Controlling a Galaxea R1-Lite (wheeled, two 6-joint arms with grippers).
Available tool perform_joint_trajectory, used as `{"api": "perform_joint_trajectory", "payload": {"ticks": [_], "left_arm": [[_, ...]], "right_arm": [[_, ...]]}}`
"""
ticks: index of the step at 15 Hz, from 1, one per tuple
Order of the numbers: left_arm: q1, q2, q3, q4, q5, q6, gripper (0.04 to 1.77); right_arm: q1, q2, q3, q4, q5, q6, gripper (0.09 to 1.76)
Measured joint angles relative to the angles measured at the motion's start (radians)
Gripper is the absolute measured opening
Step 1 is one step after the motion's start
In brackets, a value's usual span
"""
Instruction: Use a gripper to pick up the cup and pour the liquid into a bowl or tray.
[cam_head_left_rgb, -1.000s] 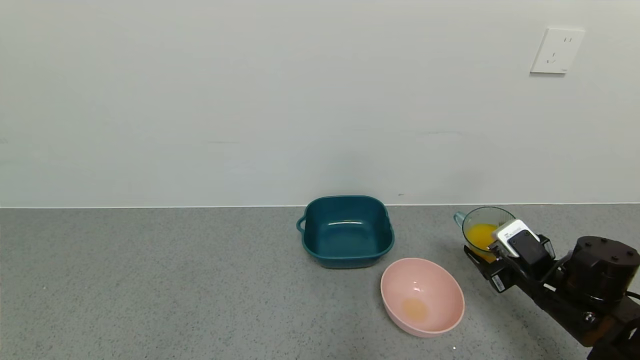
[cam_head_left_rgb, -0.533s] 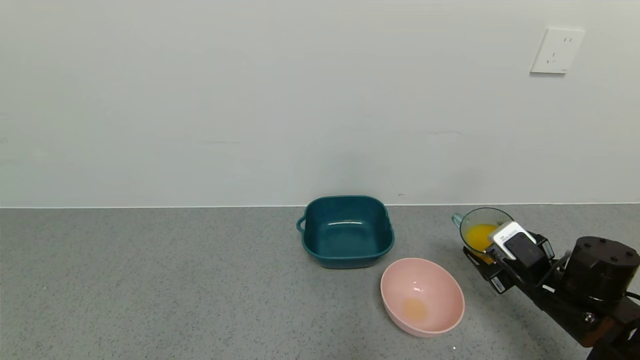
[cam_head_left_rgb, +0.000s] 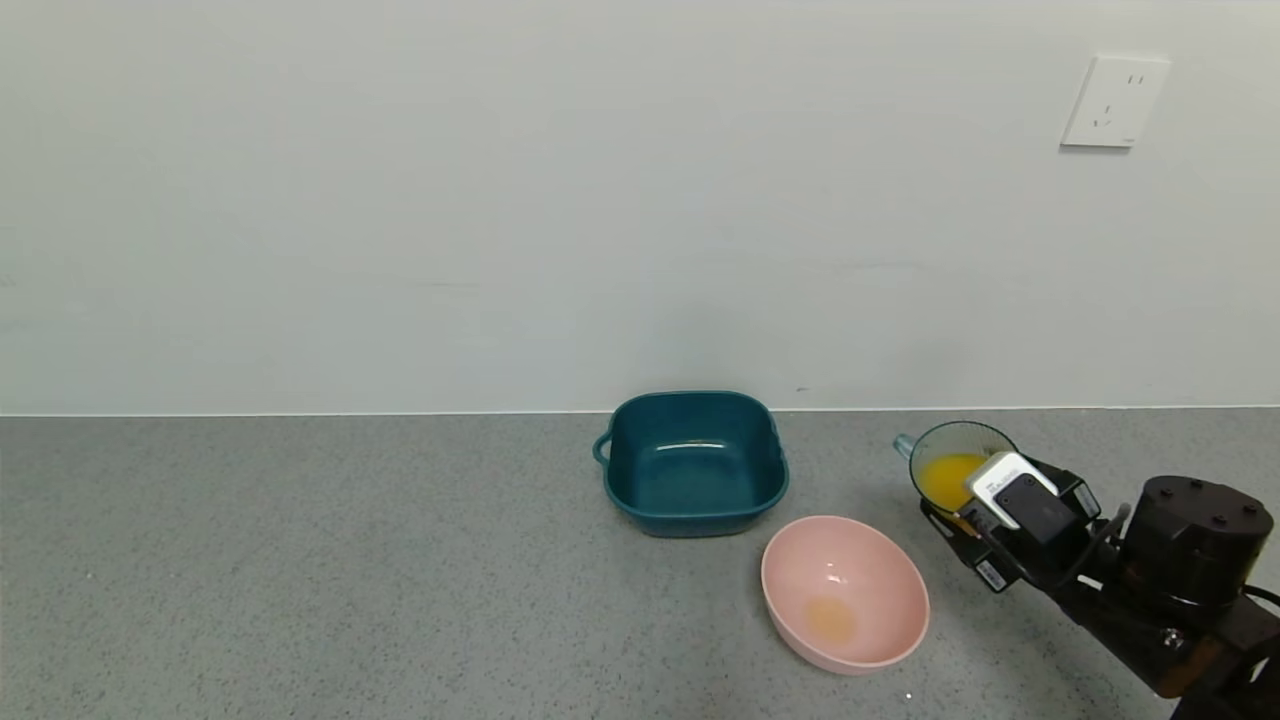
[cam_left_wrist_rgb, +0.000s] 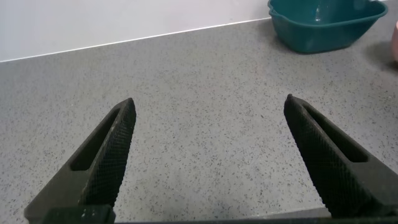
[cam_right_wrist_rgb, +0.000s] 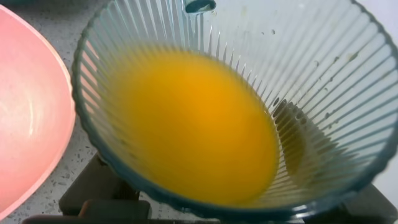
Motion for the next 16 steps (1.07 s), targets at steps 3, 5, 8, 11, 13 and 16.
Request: {"api": "perform_joint_trajectory", "payload": {"ticks": [3,5,8,11,13,16], "left_arm": [[0.000,0.000,0.000,0.000,0.000,0.000,1.72],[0.000,0.000,0.000,0.000,0.000,0.000,1.72],[0.000,0.000,0.000,0.000,0.000,0.000,1.72],[0.000,0.000,0.000,0.000,0.000,0.000,1.72],[0.000,0.000,0.000,0.000,0.000,0.000,1.72],[0.000,0.000,0.000,0.000,0.000,0.000,1.72]], "right_arm": [[0.003,0.005,0.000,0.000,-0.001,-0.019,1.35],[0.005,0.010,0.000,0.000,-0.001,-0.031,1.35],[0.008,0.020,-0.004,-0.001,-0.002,-0.050,1.35],[0.010,0.029,-0.006,-0.001,-0.003,-0.064,1.35],[0.011,0.034,-0.006,-0.001,-0.003,-0.079,1.35],[0.014,0.039,-0.005,0.000,-0.003,-0.111,1.35]]}}
